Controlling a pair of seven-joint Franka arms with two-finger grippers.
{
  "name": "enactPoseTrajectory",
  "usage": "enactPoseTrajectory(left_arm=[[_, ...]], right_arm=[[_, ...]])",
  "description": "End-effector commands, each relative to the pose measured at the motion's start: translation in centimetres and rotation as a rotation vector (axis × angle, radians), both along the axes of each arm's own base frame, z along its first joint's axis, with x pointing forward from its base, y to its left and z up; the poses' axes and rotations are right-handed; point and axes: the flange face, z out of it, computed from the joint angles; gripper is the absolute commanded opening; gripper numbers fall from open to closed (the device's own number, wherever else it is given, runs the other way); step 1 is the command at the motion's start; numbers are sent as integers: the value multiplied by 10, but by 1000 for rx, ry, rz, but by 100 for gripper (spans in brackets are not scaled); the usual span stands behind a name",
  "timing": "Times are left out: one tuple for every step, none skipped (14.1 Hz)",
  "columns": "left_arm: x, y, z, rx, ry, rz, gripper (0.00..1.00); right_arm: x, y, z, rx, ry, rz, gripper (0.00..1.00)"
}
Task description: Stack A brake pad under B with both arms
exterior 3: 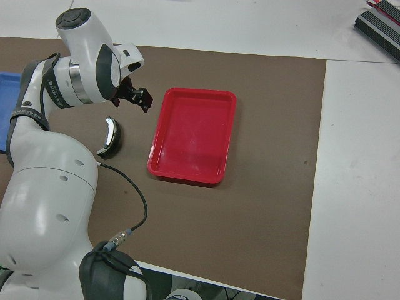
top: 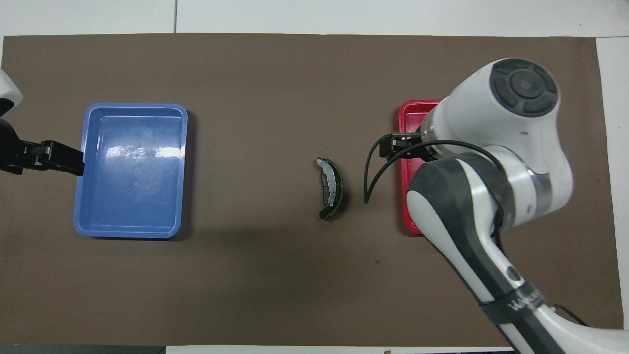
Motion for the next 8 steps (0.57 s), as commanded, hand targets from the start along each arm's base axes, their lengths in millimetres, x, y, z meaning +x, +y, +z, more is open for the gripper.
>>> enactPoseTrajectory(left_arm=[[-2, -3, 4, -12, 5, 7, 100], [-2, -2, 2, -12, 13, 4, 100], [-2, -2, 2, -12, 10, 1, 100], [-2, -2, 2, -12, 10, 3, 100], [-2, -3, 2, -12, 10, 4, 100], [-2, -3, 3, -12, 7, 3, 100], [-1, -3, 2, -13, 2, 1, 100], [0, -3, 1, -13, 1, -2, 100]], right_arm=[[-17, -48, 39, 0, 8, 0, 100], [-25, -63, 50, -2, 36, 7, 100], [-30, -75, 61, -1, 56, 18, 100], [-31, -93, 74, 1, 71, 25, 100], [-33, -108, 83, 4, 81, 44, 100], [-39, -120, 92, 10, 85, 66, 100], [-40, -129, 95, 11, 83, 62, 100], [-39, -138, 95, 4, 87, 49, 100]])
